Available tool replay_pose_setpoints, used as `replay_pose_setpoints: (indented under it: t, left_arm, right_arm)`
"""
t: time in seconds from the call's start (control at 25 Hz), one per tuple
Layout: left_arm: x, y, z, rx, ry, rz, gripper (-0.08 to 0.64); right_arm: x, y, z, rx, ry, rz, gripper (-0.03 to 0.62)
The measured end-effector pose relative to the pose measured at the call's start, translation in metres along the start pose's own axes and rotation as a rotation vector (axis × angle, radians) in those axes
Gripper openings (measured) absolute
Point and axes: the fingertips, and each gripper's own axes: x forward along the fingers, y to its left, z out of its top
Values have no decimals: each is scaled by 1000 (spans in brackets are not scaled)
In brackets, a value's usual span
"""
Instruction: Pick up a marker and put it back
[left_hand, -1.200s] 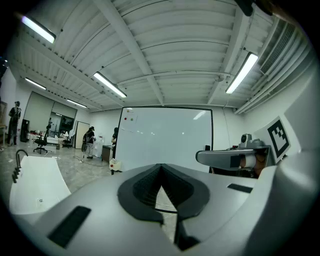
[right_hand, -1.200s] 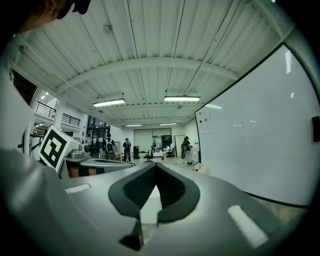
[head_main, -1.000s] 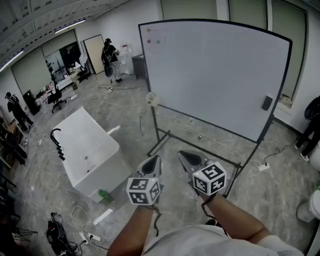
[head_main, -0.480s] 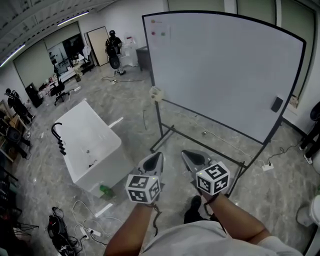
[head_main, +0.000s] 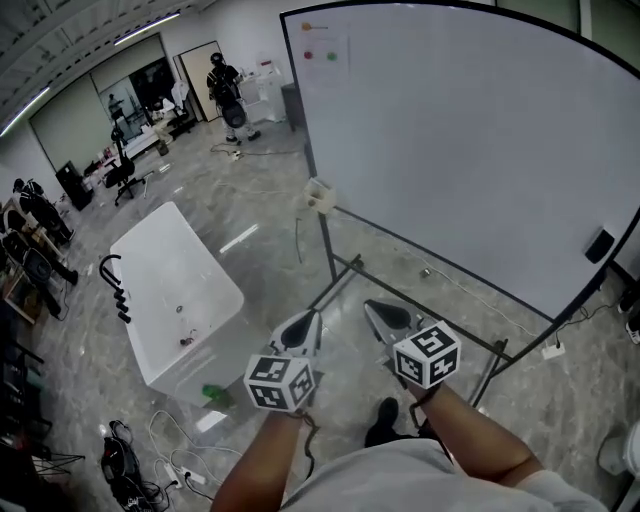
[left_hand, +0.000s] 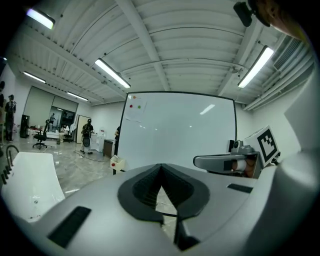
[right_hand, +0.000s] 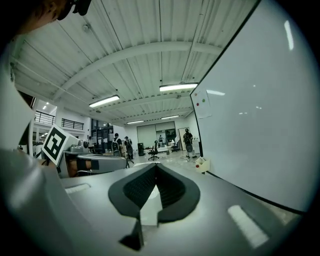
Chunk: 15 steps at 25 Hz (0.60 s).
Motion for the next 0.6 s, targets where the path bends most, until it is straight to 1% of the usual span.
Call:
replay_pose_setpoints:
  t: [0.2,0.4,0.6]
  left_arm:
    - [83,39,19,-15,9,30,2]
    - [157,73,35,-31,16,66,2]
    - [213,124,44,-36,8,77,2]
  right_arm:
    - [64,-82,16,8,39,34,3]
    - [124,-153,28,-21,89,76,3]
    - [192,-194,33,-53,116,95,3]
